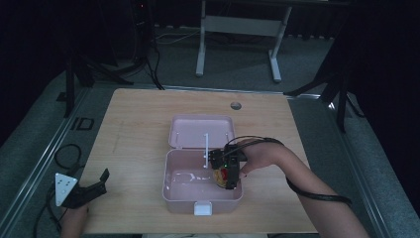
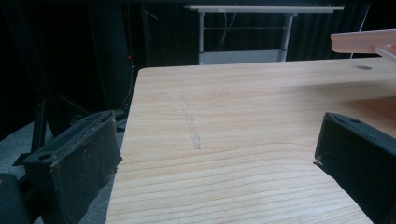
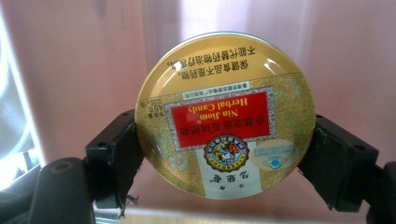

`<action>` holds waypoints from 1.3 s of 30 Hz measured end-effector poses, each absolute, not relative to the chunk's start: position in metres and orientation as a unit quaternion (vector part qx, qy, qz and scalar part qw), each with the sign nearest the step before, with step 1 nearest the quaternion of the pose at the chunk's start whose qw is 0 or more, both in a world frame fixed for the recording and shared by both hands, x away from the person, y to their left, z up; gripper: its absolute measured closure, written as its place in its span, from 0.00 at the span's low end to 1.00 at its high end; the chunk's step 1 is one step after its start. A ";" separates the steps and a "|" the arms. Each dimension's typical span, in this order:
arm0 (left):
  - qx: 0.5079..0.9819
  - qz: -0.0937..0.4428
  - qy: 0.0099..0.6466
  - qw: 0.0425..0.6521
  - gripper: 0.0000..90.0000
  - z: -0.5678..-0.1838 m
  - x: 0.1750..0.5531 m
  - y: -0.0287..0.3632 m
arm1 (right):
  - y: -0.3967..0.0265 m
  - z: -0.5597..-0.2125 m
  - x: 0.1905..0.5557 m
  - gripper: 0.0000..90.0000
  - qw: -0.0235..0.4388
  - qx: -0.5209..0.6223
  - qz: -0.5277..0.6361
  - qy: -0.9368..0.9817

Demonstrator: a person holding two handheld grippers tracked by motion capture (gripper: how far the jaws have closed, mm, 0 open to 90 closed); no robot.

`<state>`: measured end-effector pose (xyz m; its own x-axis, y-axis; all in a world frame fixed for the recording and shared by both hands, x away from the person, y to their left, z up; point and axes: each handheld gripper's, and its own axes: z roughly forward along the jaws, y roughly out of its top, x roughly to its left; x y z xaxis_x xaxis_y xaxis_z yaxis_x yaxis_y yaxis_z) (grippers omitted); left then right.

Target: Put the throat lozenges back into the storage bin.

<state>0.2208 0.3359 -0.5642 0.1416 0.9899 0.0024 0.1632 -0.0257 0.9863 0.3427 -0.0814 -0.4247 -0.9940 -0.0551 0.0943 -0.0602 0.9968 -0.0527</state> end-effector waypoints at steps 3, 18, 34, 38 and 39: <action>0.578 0.424 0.499 0.487 0.00 -0.564 0.221 0.336 | -0.080 -0.430 0.342 0.22 0.046 0.029 0.025 -0.998; 0.580 0.421 0.498 0.488 0.00 -0.564 0.221 0.336 | -0.071 -0.455 0.340 0.22 0.036 0.048 0.032 -0.998; 0.581 0.420 0.497 0.489 0.00 -0.564 0.221 0.336 | -0.067 -0.477 0.339 0.20 0.064 0.046 0.065 -0.995; 0.581 0.420 0.497 0.489 0.00 -0.564 0.221 0.336 | -0.067 -0.475 0.339 0.18 0.061 0.046 0.065 -0.995; 0.581 0.420 0.497 0.489 0.00 -0.564 0.221 0.336 | -0.067 -0.475 0.339 0.18 0.061 0.046 0.065 -0.995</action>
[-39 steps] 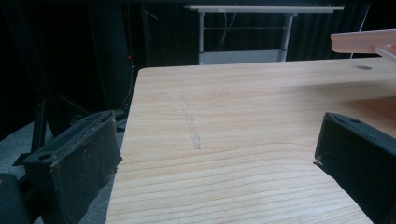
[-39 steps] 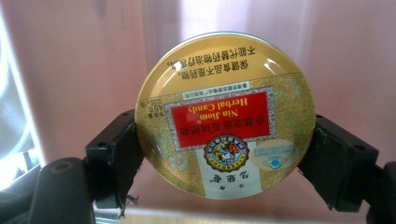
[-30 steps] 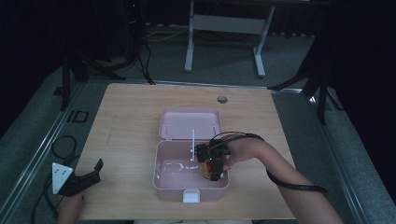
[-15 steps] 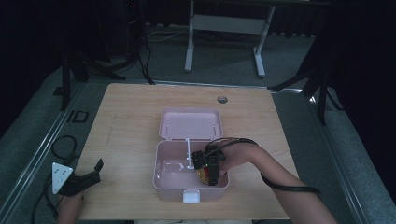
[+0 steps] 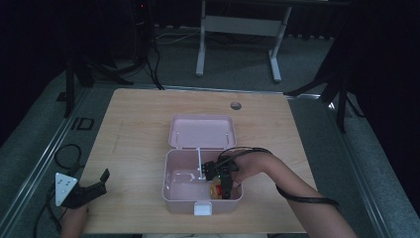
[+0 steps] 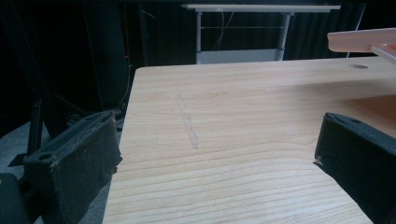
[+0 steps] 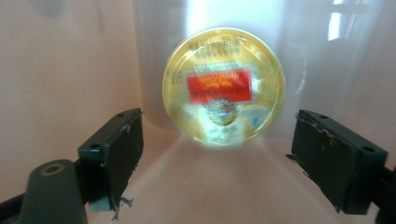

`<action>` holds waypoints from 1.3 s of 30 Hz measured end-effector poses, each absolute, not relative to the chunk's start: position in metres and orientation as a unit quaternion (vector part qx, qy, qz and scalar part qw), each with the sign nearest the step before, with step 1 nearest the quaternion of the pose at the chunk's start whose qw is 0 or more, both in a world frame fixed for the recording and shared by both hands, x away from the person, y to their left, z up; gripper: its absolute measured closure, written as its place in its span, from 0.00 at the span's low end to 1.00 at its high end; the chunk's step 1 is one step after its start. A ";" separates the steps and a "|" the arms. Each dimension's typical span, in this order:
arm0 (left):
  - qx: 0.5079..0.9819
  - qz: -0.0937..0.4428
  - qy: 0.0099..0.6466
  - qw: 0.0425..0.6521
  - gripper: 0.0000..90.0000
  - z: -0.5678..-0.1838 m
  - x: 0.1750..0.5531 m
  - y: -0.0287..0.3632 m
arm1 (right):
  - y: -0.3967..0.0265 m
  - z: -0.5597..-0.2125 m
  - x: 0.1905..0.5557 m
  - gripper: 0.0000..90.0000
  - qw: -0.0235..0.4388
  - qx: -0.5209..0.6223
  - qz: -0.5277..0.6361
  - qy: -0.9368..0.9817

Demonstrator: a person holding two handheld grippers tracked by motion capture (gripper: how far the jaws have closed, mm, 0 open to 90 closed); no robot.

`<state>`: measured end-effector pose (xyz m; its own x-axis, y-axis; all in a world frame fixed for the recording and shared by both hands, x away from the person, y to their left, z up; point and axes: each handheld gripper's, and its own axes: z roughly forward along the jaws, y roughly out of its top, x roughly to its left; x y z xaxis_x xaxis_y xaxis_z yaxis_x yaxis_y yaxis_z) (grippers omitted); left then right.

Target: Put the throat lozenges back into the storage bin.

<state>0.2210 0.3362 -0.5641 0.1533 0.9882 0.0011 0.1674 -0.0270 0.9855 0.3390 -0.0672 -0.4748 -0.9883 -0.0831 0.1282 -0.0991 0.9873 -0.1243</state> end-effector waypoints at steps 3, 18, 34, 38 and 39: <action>0.581 0.419 0.497 0.489 0.00 -0.564 0.221 0.336 | -0.068 -0.466 0.341 0.18 0.056 0.045 0.052 -0.996; 0.581 0.419 0.497 0.490 0.00 -0.564 0.221 0.336 | -0.108 -0.385 0.350 0.15 0.012 0.015 -0.081 -0.997; 0.582 0.418 0.497 0.490 0.00 -0.564 0.221 0.336 | -0.202 -0.407 0.368 0.14 -0.007 -0.087 -0.135 -0.987; 0.582 0.418 0.496 0.491 0.01 -0.564 0.221 0.336 | -0.212 -0.438 0.374 0.14 -0.023 -0.114 -0.140 -0.983; 0.582 0.417 0.496 0.491 0.00 -0.564 0.221 0.336 | -0.213 -0.446 0.375 0.14 -0.027 -0.120 -0.140 -0.983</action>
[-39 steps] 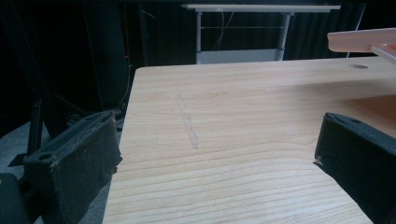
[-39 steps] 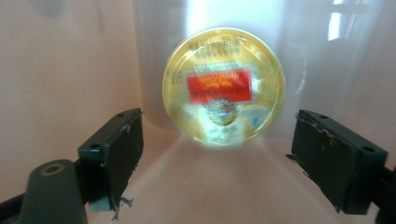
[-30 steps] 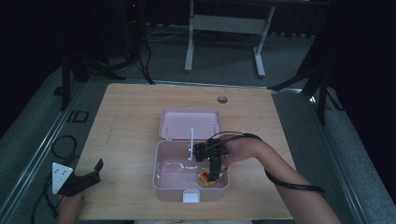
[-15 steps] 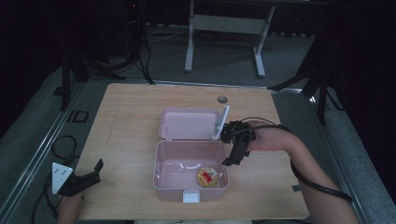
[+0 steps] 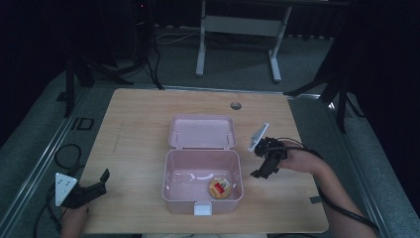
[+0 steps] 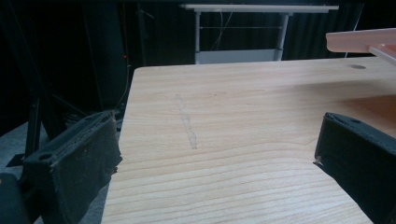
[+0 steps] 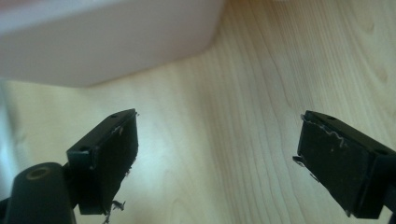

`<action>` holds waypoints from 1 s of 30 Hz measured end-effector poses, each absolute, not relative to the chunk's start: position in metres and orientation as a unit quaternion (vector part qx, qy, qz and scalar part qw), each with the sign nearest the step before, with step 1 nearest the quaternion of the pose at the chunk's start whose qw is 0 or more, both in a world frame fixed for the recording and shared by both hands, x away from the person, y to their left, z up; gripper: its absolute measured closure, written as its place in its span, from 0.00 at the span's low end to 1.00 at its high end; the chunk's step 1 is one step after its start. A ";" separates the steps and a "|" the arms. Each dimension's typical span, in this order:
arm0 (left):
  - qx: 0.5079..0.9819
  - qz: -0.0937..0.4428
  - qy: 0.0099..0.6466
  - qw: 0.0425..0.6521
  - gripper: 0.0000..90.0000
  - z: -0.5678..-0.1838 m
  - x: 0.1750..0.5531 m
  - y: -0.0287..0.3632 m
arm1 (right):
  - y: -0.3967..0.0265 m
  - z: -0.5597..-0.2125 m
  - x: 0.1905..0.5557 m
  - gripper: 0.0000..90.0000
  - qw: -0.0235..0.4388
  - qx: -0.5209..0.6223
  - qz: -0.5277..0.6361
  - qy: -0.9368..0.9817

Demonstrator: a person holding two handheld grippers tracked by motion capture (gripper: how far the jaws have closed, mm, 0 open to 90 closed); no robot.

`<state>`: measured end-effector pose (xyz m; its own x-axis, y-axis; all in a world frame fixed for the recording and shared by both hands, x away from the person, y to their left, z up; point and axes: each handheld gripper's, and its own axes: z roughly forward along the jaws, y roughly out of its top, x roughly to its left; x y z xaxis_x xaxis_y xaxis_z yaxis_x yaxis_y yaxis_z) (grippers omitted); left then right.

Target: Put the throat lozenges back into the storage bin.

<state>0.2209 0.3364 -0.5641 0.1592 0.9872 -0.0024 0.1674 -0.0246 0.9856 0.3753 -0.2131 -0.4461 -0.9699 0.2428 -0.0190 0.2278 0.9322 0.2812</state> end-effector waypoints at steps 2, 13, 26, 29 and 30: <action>0.581 0.417 0.496 0.492 0.00 -0.564 0.221 0.337 | -0.216 -0.461 0.378 0.14 0.041 0.129 0.148 0.980; 0.581 0.415 0.496 0.495 0.00 -0.564 0.221 0.337 | -0.235 -0.521 0.391 0.13 0.113 0.241 0.256 0.929; 0.579 0.412 0.497 0.498 0.00 -0.564 0.221 0.337 | -0.279 -0.540 0.390 0.13 0.230 0.366 0.317 0.844; 0.578 0.412 0.498 0.498 0.00 -0.564 0.221 0.337 | -0.287 -0.543 0.388 0.13 0.253 0.396 0.314 0.825; 0.578 0.412 0.498 0.498 0.00 -0.564 0.221 0.337 | -0.290 -0.544 0.388 0.13 0.255 0.403 0.315 0.821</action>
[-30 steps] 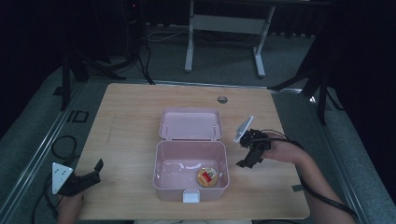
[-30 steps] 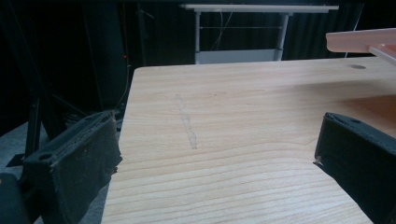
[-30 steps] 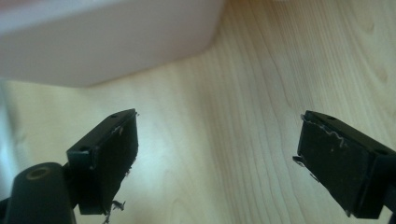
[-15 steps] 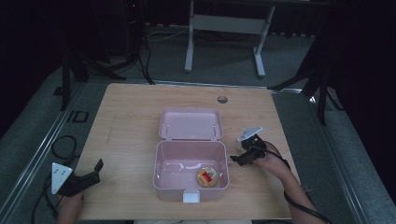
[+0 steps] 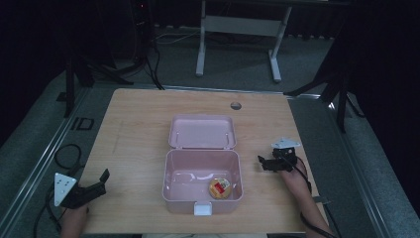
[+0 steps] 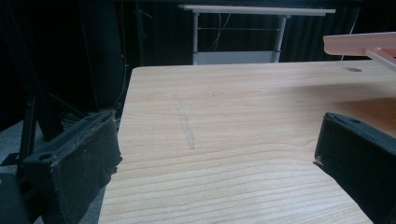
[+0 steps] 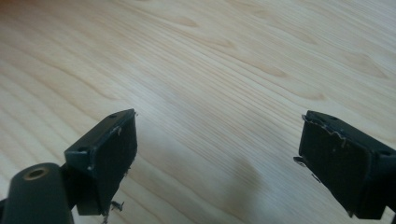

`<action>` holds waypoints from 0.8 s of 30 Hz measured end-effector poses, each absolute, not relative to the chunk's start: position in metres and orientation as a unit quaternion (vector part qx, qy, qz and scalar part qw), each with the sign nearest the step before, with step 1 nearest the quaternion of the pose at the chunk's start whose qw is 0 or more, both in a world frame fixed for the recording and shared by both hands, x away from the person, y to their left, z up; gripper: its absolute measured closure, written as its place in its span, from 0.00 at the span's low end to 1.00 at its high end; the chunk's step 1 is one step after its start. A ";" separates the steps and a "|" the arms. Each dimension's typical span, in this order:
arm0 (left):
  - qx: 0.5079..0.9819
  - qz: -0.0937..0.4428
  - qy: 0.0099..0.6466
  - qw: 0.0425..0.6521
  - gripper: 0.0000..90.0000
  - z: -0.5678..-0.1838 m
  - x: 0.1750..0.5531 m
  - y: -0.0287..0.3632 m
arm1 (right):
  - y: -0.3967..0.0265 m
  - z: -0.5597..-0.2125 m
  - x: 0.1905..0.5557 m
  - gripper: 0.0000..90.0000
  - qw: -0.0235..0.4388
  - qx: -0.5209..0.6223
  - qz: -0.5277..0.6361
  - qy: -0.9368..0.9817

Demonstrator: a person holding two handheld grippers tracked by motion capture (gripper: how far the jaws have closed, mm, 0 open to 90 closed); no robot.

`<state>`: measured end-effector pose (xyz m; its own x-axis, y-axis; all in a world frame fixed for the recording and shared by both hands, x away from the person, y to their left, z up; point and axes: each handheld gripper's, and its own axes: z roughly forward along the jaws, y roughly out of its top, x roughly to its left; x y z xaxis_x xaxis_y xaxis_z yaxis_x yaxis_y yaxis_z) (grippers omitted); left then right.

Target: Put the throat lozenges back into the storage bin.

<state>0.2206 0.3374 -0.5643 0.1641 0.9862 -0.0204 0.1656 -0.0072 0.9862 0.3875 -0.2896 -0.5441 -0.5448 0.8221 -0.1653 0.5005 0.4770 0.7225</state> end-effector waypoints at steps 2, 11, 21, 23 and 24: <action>0.578 0.412 0.498 0.498 0.00 -0.564 0.221 0.338 | -0.295 -0.545 0.385 0.13 0.264 0.414 0.323 0.809; 0.578 0.411 0.499 0.499 0.01 -0.564 0.220 0.338 | -0.325 -0.546 0.380 0.13 0.293 0.499 0.346 0.738; 0.577 0.410 0.500 0.499 0.00 -0.564 0.221 0.338 | -0.353 -0.548 0.374 0.15 0.321 0.581 0.334 0.670; 0.576 0.410 0.500 0.500 0.00 -0.564 0.221 0.338 | -0.357 -0.548 0.374 0.15 0.319 0.585 0.339 0.664; 0.576 0.410 0.501 0.500 0.00 -0.564 0.221 0.338 | -0.357 -0.548 0.374 0.15 0.320 0.587 0.339 0.662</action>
<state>0.2206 0.3384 -0.5643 0.1636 0.9861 -0.0292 0.1666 0.0015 0.9860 0.3737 -0.3567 -0.5478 -0.1064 0.9940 -0.0254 0.5594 0.0810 0.8249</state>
